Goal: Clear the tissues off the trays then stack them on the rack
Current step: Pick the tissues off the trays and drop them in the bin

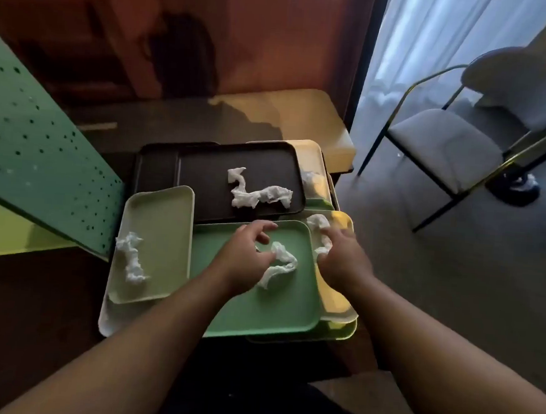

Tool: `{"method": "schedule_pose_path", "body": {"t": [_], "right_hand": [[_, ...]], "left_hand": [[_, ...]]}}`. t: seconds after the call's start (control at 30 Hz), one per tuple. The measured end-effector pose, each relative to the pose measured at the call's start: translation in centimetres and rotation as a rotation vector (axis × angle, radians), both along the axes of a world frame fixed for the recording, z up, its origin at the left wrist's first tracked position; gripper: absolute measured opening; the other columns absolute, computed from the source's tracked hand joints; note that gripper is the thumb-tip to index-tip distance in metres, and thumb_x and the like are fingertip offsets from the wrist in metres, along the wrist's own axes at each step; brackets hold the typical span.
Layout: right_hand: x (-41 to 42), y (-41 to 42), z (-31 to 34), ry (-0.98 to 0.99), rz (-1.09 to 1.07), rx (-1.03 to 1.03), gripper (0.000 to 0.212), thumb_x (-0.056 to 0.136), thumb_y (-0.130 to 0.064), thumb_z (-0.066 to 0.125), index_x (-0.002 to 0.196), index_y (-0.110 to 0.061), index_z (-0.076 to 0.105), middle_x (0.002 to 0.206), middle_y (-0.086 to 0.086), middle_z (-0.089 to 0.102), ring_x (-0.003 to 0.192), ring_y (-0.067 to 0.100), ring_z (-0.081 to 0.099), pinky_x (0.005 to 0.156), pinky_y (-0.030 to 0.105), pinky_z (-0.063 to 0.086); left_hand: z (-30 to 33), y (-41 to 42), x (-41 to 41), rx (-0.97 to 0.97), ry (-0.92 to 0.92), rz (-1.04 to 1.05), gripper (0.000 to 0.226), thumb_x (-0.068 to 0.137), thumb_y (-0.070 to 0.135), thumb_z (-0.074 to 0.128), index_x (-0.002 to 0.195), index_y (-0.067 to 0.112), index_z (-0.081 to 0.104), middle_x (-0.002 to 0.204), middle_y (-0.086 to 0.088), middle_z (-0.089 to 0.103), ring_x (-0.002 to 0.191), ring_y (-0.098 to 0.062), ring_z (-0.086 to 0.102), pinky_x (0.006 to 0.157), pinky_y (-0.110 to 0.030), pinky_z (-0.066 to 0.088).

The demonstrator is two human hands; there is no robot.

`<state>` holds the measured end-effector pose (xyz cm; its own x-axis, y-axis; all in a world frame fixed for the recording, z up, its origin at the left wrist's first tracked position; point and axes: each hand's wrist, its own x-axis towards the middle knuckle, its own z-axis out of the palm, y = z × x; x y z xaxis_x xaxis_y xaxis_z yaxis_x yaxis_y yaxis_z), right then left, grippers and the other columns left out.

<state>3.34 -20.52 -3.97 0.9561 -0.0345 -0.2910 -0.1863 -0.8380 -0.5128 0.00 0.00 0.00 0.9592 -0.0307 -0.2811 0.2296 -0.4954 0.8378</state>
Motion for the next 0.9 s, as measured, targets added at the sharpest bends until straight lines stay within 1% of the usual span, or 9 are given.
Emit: {"method": "schedule_pose_path", "body": {"t": [0.17,0.27,0.33,0.4,0.5,0.6,0.67,0.77,0.9], "right_hand": [[0.4,-0.6,-1.5,0.131,0.140,-0.211,0.062,0.096,-0.039,0.053,0.154,-0.039,0.033,0.130,0.000,0.067,0.104,0.034,0.069,0.074,0.040,0.052],[1.2,-1.4,-2.0,0.161,0.215,-0.324,0.041,0.099,-0.040,0.052,0.139,-0.029,0.052,0.122,0.005,0.068,0.102,0.034,0.068,0.076,0.040,0.056],[1.8,-1.8,-2.0,0.148,0.181,-0.265,0.030,0.099,-0.037,0.053,0.124,-0.023,0.061,0.116,0.007,0.071,0.100,0.035,0.068,0.077,0.038,0.056],[2.0,-2.1,-1.6,0.106,0.117,-0.142,0.025,0.098,-0.034,0.057,0.118,-0.023,0.066,0.109,0.005,0.073,0.097,0.033,0.068,0.072,0.034,0.050],[2.1,-2.4,-0.1,0.065,-0.006,0.138,0.003,0.092,-0.024,0.065,0.093,-0.022,0.068,0.083,-0.003,0.070,0.074,0.021,0.065,0.062,0.028,0.043],[2.5,-3.0,2.4,0.183,-0.217,0.654,0.019,0.089,0.001,0.063,0.080,-0.016,0.066,0.072,0.002,0.066,0.065,0.020,0.057,0.061,0.028,0.047],[2.7,-3.7,4.5,0.293,-0.196,0.886,0.024,0.088,0.011,0.059,0.082,-0.012,0.066,0.075,0.008,0.065,0.069,0.021,0.059,0.062,0.030,0.051],[2.8,-4.1,6.8,0.367,-0.031,1.072,0.019,0.089,0.014,0.063,0.093,-0.004,0.067,0.083,0.012,0.068,0.073,0.022,0.066,0.069,0.031,0.060],[3.5,-4.7,6.9,0.365,0.034,1.142,0.024,0.087,0.002,0.071,0.111,0.007,0.067,0.098,0.020,0.071,0.086,0.030,0.068,0.081,0.038,0.061]], "left_hand": [[-0.9,-1.5,0.0,0.002,0.044,0.011,0.043,0.092,0.014,0.068,0.134,0.024,0.060,0.120,-0.003,0.061,0.072,-0.008,0.056,0.060,-0.011,0.044],[-0.9,-2.6,0.3,-0.001,0.060,0.016,0.044,0.092,0.016,0.069,0.134,0.024,0.059,0.120,-0.002,0.062,0.076,-0.009,0.056,0.067,-0.018,0.045],[-0.8,-3.3,0.5,-0.021,0.088,0.031,0.045,0.092,0.016,0.069,0.135,0.024,0.058,0.120,-0.002,0.062,0.079,-0.012,0.058,0.065,-0.024,0.047],[-0.6,-3.8,0.7,-0.051,0.101,0.051,0.046,0.092,0.014,0.068,0.136,0.023,0.057,0.119,-0.002,0.062,0.080,-0.013,0.058,0.062,-0.027,0.047],[0.0,-4.3,1.1,-0.065,0.089,0.109,0.046,0.092,0.013,0.067,0.136,0.021,0.057,0.115,-0.001,0.064,0.080,-0.017,0.061,0.072,-0.032,0.052],[0.7,-5.3,1.6,-0.159,0.087,0.202,0.040,0.096,0.021,0.065,0.135,0.022,0.057,0.112,0.001,0.066,0.090,-0.027,0.070,0.085,-0.046,0.059],[1.5,-6.4,2.0,-0.322,0.145,0.234,0.040,0.099,0.036,0.061,0.136,0.026,0.054,0.118,-0.002,0.066,0.098,-0.025,0.071,0.086,-0.047,0.059],[2.2,-8.2,2.5,-0.502,0.239,0.162,0.057,0.088,0.058,0.053,0.137,0.030,0.051,0.123,-0.001,0.068,0.101,-0.017,0.072,0.082,-0.037,0.058],[2.1,-10.0,3.3,-0.503,0.174,0.128,0.044,0.089,0.052,0.054,0.127,0.031,0.059,0.116,-0.002,0.073,0.099,-0.018,0.073,0.081,-0.036,0.060]]}}
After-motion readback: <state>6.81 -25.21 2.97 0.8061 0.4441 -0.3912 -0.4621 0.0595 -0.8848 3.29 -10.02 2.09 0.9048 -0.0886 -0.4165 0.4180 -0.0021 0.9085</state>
